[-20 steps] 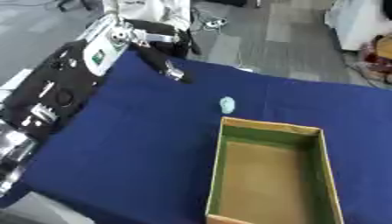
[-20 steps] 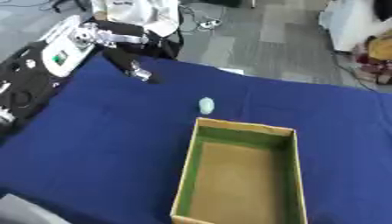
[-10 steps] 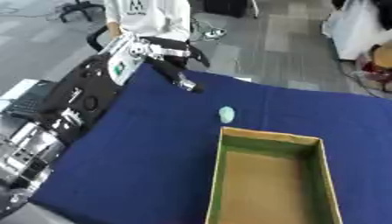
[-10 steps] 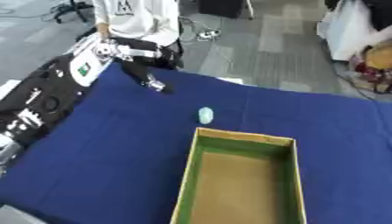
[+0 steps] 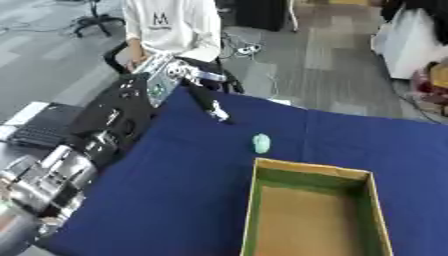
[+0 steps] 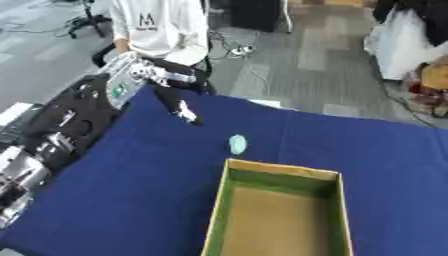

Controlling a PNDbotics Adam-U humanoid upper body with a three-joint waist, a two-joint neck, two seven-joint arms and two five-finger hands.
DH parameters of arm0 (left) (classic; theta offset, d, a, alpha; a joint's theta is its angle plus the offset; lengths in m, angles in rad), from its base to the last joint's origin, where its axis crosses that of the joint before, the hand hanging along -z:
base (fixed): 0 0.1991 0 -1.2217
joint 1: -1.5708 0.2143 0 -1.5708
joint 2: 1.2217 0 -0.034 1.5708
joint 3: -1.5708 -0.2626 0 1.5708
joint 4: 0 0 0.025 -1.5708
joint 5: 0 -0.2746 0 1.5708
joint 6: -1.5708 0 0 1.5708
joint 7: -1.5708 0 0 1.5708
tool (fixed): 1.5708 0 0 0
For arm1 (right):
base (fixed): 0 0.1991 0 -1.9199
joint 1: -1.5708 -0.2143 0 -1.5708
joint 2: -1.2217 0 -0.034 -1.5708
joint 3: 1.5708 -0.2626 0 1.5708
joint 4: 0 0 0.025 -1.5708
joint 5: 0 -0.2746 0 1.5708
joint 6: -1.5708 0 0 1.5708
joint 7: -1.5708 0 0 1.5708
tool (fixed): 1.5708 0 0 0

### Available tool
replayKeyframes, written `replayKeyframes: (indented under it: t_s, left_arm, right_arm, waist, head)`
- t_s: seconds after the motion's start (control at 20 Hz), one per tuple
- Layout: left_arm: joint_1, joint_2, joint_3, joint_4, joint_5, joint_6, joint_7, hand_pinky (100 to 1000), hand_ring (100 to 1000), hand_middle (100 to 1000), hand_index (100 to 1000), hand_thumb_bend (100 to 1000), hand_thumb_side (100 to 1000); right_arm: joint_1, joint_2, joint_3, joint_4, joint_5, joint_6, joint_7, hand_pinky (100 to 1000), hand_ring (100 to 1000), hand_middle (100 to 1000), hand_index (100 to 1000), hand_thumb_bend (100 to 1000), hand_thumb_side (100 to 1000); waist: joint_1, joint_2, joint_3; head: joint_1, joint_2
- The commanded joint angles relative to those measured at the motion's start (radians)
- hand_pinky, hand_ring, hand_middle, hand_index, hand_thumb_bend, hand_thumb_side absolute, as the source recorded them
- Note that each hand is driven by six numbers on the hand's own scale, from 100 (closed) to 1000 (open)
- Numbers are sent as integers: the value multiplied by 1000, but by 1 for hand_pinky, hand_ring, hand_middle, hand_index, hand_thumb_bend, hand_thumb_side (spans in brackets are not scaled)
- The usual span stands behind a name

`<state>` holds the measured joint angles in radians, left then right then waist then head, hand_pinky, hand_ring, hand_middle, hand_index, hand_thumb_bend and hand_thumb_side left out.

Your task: Pick up objects on the table and place them in the box.

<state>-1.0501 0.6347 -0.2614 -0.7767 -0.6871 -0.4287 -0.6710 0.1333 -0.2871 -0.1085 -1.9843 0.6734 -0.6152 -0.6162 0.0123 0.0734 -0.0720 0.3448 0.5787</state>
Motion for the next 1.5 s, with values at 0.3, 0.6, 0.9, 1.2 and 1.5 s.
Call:
replayKeyframes:
  t_s: [0.3,0.6,0.9,1.2,1.5]
  left_arm:
    - [-54,-10,26,62,-132,-237,-128,813,812,877,945,1000,516]
    - [-57,-29,42,110,-164,-273,-105,743,785,864,938,1000,502]
    - [-55,-44,39,137,-162,-311,-109,708,765,861,938,1000,471]
    - [-53,-53,41,158,-152,-325,-122,667,742,839,936,1000,442]
    - [-64,-64,34,168,-192,-341,-121,685,748,840,938,1000,419]
  right_arm:
    - [-30,-47,-28,-16,-58,-292,-291,157,277,289,410,100,1000]
    - [-46,-67,-47,-16,-107,-292,-291,159,277,290,410,100,1000]
    - [-55,-79,-57,-16,-134,-292,-291,158,276,289,410,100,1000]
    - [-66,-84,-63,-16,-158,-292,-291,157,275,288,409,100,1000]
    - [-77,-87,-66,-16,-173,-292,-291,156,274,286,409,100,1000]
  waist:
    - [9,-1,-18]
    - [15,4,-32]
    - [16,9,-43]
    - [15,16,-53]
    - [16,26,-63]
  head:
    - [30,-10]
    - [44,-9]
    - [50,-15]
    - [54,-41]
    - [70,-65]
